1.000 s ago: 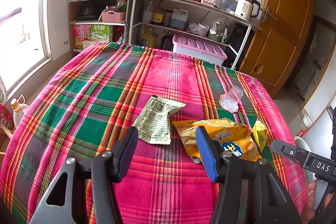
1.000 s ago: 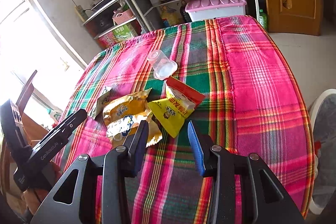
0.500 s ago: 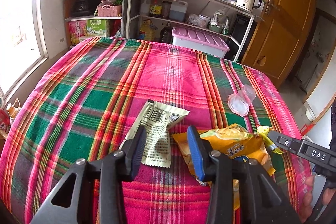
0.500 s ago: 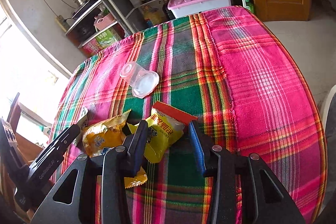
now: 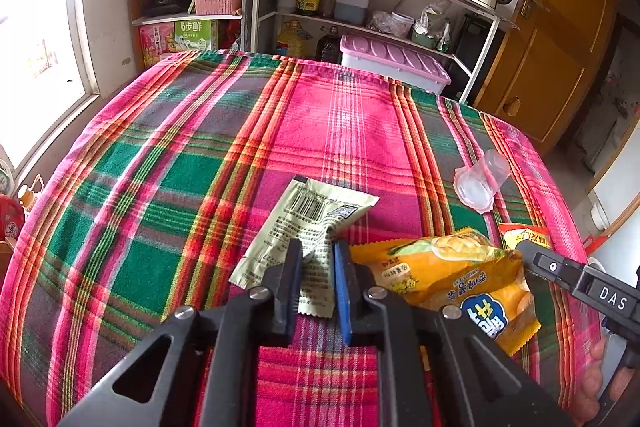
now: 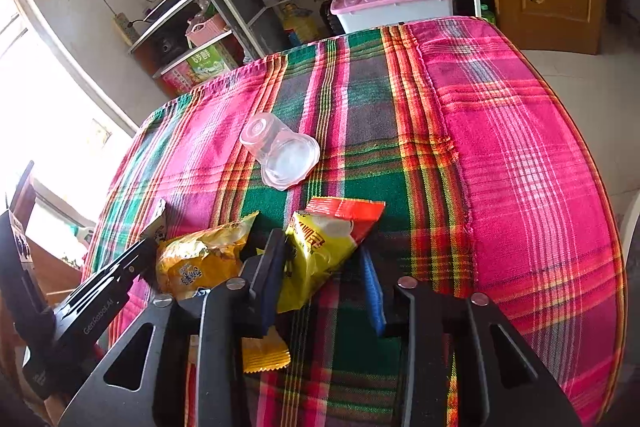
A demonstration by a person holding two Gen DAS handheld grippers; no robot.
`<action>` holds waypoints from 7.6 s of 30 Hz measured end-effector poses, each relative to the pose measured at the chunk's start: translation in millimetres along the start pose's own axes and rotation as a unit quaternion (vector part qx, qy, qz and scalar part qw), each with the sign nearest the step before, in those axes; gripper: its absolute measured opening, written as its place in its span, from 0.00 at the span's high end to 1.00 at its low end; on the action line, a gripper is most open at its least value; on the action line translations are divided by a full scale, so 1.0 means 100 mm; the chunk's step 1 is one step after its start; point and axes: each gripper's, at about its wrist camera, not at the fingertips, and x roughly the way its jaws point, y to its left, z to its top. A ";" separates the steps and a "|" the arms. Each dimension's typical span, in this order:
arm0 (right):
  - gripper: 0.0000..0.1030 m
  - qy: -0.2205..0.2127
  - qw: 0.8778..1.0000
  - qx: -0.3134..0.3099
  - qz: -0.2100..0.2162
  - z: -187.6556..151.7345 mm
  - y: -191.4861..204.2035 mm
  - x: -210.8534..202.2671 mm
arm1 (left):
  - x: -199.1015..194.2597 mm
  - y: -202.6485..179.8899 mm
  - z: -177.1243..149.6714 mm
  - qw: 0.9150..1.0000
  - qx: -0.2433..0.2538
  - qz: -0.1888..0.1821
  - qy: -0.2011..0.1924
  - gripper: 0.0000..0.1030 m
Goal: Collect trash
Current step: 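Carry the white printed packet and yellow packet over the bin, then open both tools over the bin to drop the two packets, then move both tools back over the table toward the yellow packet and cup, then close the left tool on the yellow snack packet and lift it, then grasp the clear plastic cup with the right tool while the left tool holds the packet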
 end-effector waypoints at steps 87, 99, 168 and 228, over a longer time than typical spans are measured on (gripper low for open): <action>0.76 -0.083 0.976 0.179 -0.089 -1.26 -2.88 -2.07 | -0.48 -3.60 -1.14 0.941 0.194 -0.266 0.084 0.88; 0.54 -0.092 0.977 0.171 -0.088 -1.29 -2.78 -2.15 | -0.61 -3.39 -1.10 0.946 0.174 -0.262 0.072 0.79; 0.55 -0.047 0.996 -0.079 0.014 -1.07 -0.43 -1.61 | -1.03 -0.69 -0.69 0.996 0.027 -0.084 -0.033 0.44; 0.55 -0.034 0.988 -0.152 0.003 -0.03 0.22 -0.48 | -0.59 0.09 -0.36 0.997 -0.040 -0.037 -0.058 1.00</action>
